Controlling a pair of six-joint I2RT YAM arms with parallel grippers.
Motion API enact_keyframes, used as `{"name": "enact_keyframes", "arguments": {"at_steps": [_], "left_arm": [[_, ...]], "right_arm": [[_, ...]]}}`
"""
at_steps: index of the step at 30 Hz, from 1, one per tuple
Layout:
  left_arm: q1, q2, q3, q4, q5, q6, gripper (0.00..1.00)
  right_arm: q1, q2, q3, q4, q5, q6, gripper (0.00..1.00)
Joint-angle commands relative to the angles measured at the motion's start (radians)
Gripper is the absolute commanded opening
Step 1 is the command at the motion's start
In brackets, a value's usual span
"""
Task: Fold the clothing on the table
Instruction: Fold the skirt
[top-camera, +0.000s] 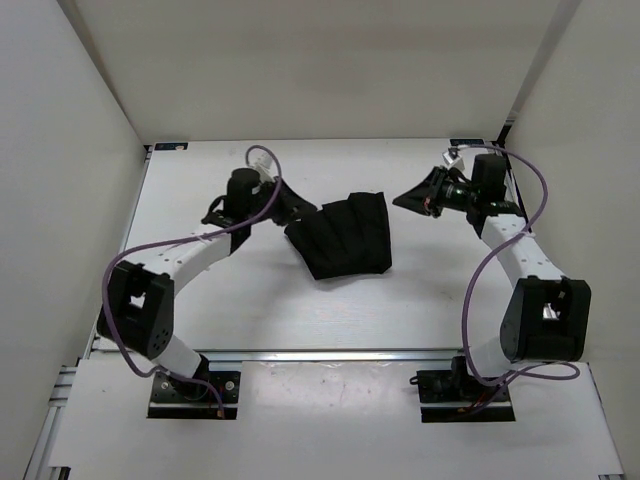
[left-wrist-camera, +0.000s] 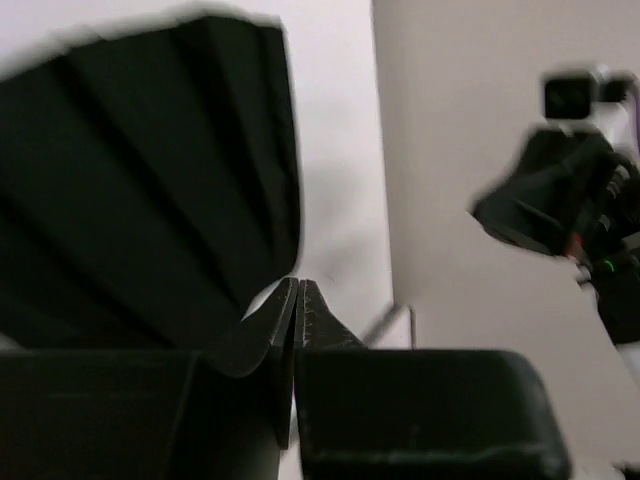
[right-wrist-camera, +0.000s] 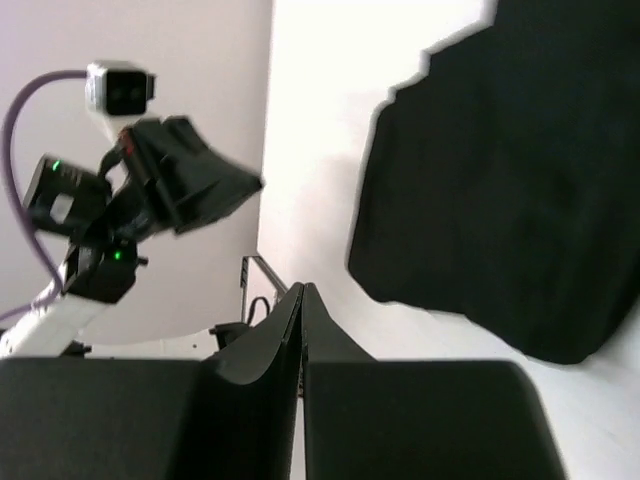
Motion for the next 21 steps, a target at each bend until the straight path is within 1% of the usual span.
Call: {"name": "enact_keyframes", "arguments": {"at_steps": [1, 3, 5, 7, 8, 9, 10, 15, 16, 19, 20, 21], "left_arm": [[-0.071, 0.068, -0.049, 0.125, 0.102, -0.134, 0.12], [-0.094, 0.099, -0.098, 0.176, 0.094, -0.176, 0.06], [-0.105, 0.139, -0.16, 0.189, 0.085, -0.199, 0.04], [-0.109, 0.18, -0.209, 0.151, 0.057, -0.194, 0.01], [-0.112, 0.191, -0.217, 0.1, 0.047, -0.171, 0.01], [-0.117, 0.203, -0.22, 0.034, 0.001, -0.139, 0.0], [-0.121, 0.212, -0.231, -0.005, -0.044, -0.112, 0.0], [-0.151, 0.251, -0.22, -0.06, -0.164, -0.058, 0.0], [-0.161, 0.257, -0.208, -0.092, -0.183, -0.05, 0.01], [-0.157, 0.254, -0.183, -0.105, -0.182, -0.033, 0.0], [-0.143, 0.223, -0.188, -0.084, -0.158, -0.03, 0.02], [-0.137, 0.199, -0.194, -0.073, -0.155, -0.027, 0.03]], "right_arm": [[-0.038, -0.047, -0.061, -0.042, 0.011, -0.029, 0.02], [-0.087, -0.073, -0.089, -0.055, 0.016, -0.044, 0.02], [-0.106, -0.104, -0.111, -0.074, 0.03, -0.061, 0.03], [-0.127, -0.142, -0.143, -0.08, 0.031, -0.056, 0.02], [-0.129, -0.153, -0.16, -0.078, 0.025, -0.061, 0.02], [-0.133, -0.165, -0.172, -0.08, 0.03, -0.064, 0.02], [-0.14, -0.186, -0.187, -0.086, 0.034, -0.066, 0.02], [-0.134, -0.214, -0.187, -0.138, 0.053, -0.104, 0.02], [-0.136, -0.219, -0.187, -0.143, 0.054, -0.102, 0.02], [-0.118, -0.214, -0.174, -0.154, 0.059, -0.127, 0.03], [-0.109, -0.222, -0.17, -0.176, 0.066, -0.138, 0.06], [-0.106, -0.222, -0.163, -0.198, 0.082, -0.159, 0.06]]}}
